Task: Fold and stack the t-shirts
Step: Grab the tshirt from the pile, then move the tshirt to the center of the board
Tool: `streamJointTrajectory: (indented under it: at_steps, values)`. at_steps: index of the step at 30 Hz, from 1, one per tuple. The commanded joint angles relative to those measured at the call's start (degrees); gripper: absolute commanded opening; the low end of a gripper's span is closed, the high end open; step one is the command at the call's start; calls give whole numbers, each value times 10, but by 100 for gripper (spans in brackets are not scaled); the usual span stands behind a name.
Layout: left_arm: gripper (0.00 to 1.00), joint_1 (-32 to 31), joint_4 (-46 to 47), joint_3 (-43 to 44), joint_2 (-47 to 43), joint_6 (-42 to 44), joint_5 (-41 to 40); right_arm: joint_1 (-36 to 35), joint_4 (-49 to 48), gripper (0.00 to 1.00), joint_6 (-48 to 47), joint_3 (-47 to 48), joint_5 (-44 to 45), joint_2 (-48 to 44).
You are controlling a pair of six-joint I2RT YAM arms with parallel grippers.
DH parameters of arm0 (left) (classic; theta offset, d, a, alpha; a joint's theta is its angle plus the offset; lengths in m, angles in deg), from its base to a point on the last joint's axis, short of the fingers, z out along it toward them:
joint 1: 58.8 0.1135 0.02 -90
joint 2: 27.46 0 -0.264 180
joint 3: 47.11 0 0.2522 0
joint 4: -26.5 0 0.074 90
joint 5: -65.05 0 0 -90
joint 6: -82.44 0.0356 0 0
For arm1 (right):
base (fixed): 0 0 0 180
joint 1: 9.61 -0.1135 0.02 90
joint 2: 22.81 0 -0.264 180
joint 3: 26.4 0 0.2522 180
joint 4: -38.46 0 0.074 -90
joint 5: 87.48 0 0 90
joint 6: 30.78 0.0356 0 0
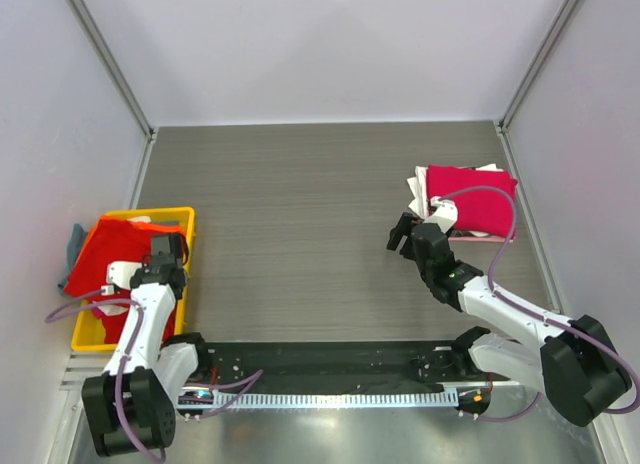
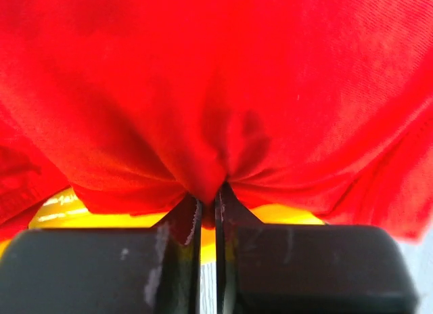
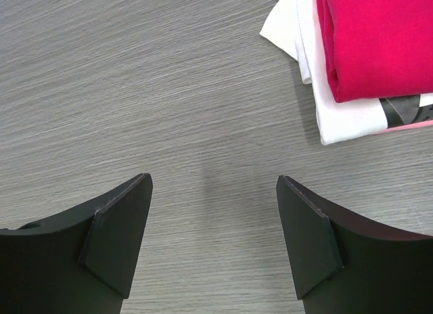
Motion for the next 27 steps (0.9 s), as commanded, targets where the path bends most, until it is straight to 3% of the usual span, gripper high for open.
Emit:
streamJointTrajectory:
  at_steps: [1, 3, 10, 16, 19, 20, 22, 25, 27]
  values:
    - [0, 10, -6, 16, -52, 15, 20, 1, -22, 80, 2, 2, 12, -9]
    - [0, 10, -17, 30, -89, 24, 20, 0, -18, 80, 3, 1, 13, -14]
    - [1, 10, -121, 207, -196, 69, -16, 0, -30, 80, 3, 8, 0, 14]
    - [0, 10, -123, 337, -125, 158, 48, 0, -34, 80, 2, 12, 0, 26]
    - [1, 10, -66, 356, -77, 188, 174, 0, -29, 80, 1, 15, -6, 21]
    - [1, 9, -47, 357, -62, 194, 257, 0, -30, 80, 1, 10, -2, 15]
    - [0, 3, -17, 368, -18, 191, 316, 0, -35, 80, 2, 6, 5, 10]
    - [1, -61, 20, 394, 33, 179, 332, 0, -31, 80, 2, 2, 14, 1]
    - [0, -158, 64, 412, 58, 178, 282, 0, -29, 80, 2, -1, 17, -13]
